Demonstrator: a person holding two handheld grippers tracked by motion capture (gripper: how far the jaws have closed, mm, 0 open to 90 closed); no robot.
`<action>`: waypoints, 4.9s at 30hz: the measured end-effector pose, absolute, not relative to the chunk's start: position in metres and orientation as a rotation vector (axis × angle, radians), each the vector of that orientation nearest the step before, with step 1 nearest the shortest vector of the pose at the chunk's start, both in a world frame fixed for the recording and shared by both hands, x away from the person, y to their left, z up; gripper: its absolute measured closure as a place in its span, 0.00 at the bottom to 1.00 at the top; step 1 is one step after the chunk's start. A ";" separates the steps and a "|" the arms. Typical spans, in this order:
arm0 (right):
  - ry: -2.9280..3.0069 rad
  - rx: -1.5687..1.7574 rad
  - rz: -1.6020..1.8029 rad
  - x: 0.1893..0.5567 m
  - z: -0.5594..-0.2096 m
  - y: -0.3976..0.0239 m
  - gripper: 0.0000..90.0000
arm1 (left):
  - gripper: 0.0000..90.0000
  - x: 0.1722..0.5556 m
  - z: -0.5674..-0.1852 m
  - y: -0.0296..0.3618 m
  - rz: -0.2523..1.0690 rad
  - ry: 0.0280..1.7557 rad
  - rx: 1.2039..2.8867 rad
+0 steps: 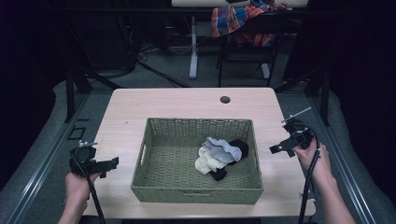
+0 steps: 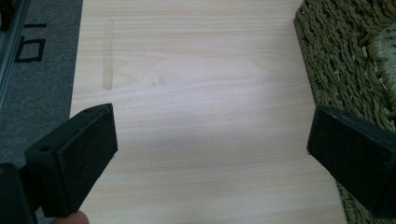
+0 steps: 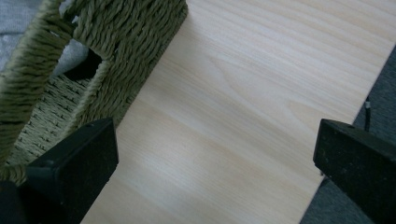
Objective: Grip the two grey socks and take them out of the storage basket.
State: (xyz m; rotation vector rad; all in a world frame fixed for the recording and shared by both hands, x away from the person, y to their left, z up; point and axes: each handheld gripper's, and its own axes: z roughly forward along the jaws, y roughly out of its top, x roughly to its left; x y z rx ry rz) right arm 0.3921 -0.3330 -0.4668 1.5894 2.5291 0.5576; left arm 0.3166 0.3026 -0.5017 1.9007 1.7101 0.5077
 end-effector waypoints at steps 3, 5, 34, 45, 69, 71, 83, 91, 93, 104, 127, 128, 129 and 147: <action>2.520 1.586 0.509 0.391 -0.461 -0.332 0.00 | 0.02 0.317 -0.502 0.302 0.504 1.709 1.906; 2.506 1.575 0.505 0.394 -0.453 -0.331 0.00 | 0.02 0.317 -0.502 0.302 0.507 1.707 1.901; 2.638 1.378 0.576 0.418 -0.396 -0.244 0.00 | 0.02 0.320 -0.503 0.301 0.488 1.686 1.901; 2.690 1.254 0.585 0.423 -0.396 -0.199 0.00 | 0.02 0.321 -0.503 0.301 0.482 1.683 1.905; 2.832 1.105 0.407 0.424 -0.446 -0.147 0.17 | 0.02 0.322 -0.501 0.300 0.475 1.671 1.903; 2.835 1.109 0.399 0.424 -0.448 -0.145 0.18 | 0.02 0.322 -0.501 0.299 0.477 1.668 1.905; 2.833 1.066 0.306 0.424 -0.465 -0.132 0.53 | 0.02 0.321 -0.501 0.298 0.479 1.671 1.906; 2.840 1.057 0.284 0.423 -0.467 -0.131 0.90 | 0.02 0.320 -0.501 0.297 0.475 1.673 1.905; 2.833 1.055 0.294 0.423 -0.465 -0.132 0.95 | 0.02 0.320 -0.501 0.296 0.479 1.670 1.910; 2.818 1.103 0.380 0.425 -0.447 -0.145 0.98 | 0.02 0.322 -0.502 0.298 0.479 1.677 1.909; 2.740 1.145 0.552 0.417 -0.409 -0.162 0.98 | 0.02 0.321 -0.501 0.297 0.492 1.681 1.914; 2.736 1.143 0.554 0.417 -0.407 -0.163 0.98 | 0.02 0.321 -0.501 0.297 0.491 1.682 1.912; 2.734 1.144 0.560 0.416 -0.405 -0.163 0.98 | 0.02 0.321 -0.501 0.297 0.491 1.682 1.913; 2.684 1.146 0.658 0.409 -0.379 -0.169 0.98 | 0.02 0.320 -0.502 0.298 0.493 1.687 1.918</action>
